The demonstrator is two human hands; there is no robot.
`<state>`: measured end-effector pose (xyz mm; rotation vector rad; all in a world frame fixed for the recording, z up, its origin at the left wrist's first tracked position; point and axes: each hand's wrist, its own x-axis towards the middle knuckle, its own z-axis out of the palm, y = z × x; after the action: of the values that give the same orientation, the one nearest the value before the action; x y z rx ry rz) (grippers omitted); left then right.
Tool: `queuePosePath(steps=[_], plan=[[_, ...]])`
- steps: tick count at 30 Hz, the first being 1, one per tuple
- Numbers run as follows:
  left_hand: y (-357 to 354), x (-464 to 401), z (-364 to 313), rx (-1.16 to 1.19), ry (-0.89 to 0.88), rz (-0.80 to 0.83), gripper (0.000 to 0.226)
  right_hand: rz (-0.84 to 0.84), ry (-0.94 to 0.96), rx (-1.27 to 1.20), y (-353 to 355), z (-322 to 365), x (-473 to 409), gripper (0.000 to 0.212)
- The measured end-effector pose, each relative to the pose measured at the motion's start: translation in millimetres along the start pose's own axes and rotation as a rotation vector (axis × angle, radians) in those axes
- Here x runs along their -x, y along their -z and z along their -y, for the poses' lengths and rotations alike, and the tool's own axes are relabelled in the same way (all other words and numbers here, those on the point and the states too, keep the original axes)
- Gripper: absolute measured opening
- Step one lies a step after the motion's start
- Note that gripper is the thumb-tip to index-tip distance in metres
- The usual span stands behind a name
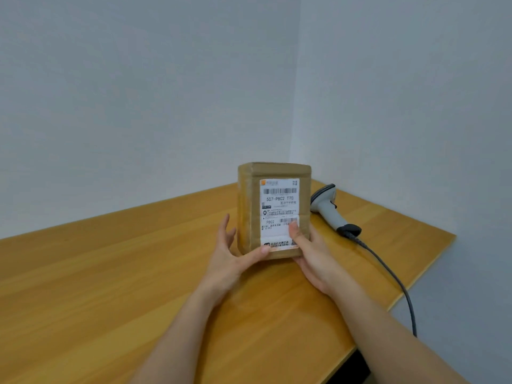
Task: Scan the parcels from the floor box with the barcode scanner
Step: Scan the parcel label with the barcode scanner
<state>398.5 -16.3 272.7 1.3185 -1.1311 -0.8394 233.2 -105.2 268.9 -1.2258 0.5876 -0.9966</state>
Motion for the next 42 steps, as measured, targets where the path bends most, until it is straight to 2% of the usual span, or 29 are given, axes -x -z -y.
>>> queuePosePath(steps=[5,6,9,10,11,13,16,19,22,26,28,31,33,37,40,42], plan=[[-14.7,-19.4,1.6,0.02,-0.034,-0.037,0.11,-0.028,0.019,0.175,-3.1,-2.7,-6.5,0.075],[-15.0,-21.4,1.6,0.027,-0.024,-0.054,0.106,-0.116,0.089,0.319,-2.5,-3.2,-11.0,0.07],[-15.6,-21.1,1.2,0.027,-0.003,-0.117,0.095,-0.65,0.417,0.948,17.8,-3.5,-33.0,0.043],[-15.2,-21.0,1.9,0.015,-0.004,-0.138,0.09,-0.782,0.456,1.128,27.5,-2.3,-42.0,0.038],[-15.0,-20.7,3.0,0.004,-0.004,-0.158,0.086,-0.851,0.434,1.275,38.2,-2.2,-50.5,0.04],[-14.4,-23.8,6.6,-0.034,-0.007,-0.194,0.076,-0.852,0.239,1.448,55.8,-3.9,-66.7,0.052],[-14.1,-29.3,11.5,-0.087,-0.018,-0.207,0.085,-0.788,-0.059,1.551,64.5,-10.1,-83.0,0.063],[-14.0,-30.6,12.5,-0.09,-0.033,-0.201,0.077,-0.791,-0.147,1.636,65.0,-12.3,-89.2,0.056],[-13.4,-30.7,13.6,-0.088,-0.044,-0.199,0.06,-0.817,-0.146,1.694,61.4,-12.2,-83.7,0.038],[-12.8,-29.1,9.9,-0.088,-0.036,-0.18,0.075,-0.823,-0.112,1.708,55.0,-9.0,-69.2,0.023],[-12.3,-24.4,5.3,-0.066,-0.035,-0.179,0.062,-0.788,-0.121,1.723,49.8,-6.1,-55.8,0.021],[-14.3,-16.3,0.1,-0.017,-0.014,-0.211,0.088,-0.661,-0.155,1.774,39.0,0.5,-28.2,0.021],[-14.8,-10.1,-1.3,-0.022,-0.014,-0.22,0.093,-0.564,-0.193,1.71,38.0,8.1,-12.2,0.022],[-13.5,9.6,-4.5,-0.033,0.005,-0.232,0.096,-0.41,-0.301,1.418,40.8,35.3,9.4,0.01],[-10.8,28.2,-4.9,-0.007,-0.01,-0.264,0.088,-0.431,-0.34,0.928,33.1,46.8,29.9,0.009],[-9.9,37.0,-5.9,0.016,-0.014,-0.287,0.08,-0.421,-0.266,0.755,24.2,53.2,46.4,0.007]])
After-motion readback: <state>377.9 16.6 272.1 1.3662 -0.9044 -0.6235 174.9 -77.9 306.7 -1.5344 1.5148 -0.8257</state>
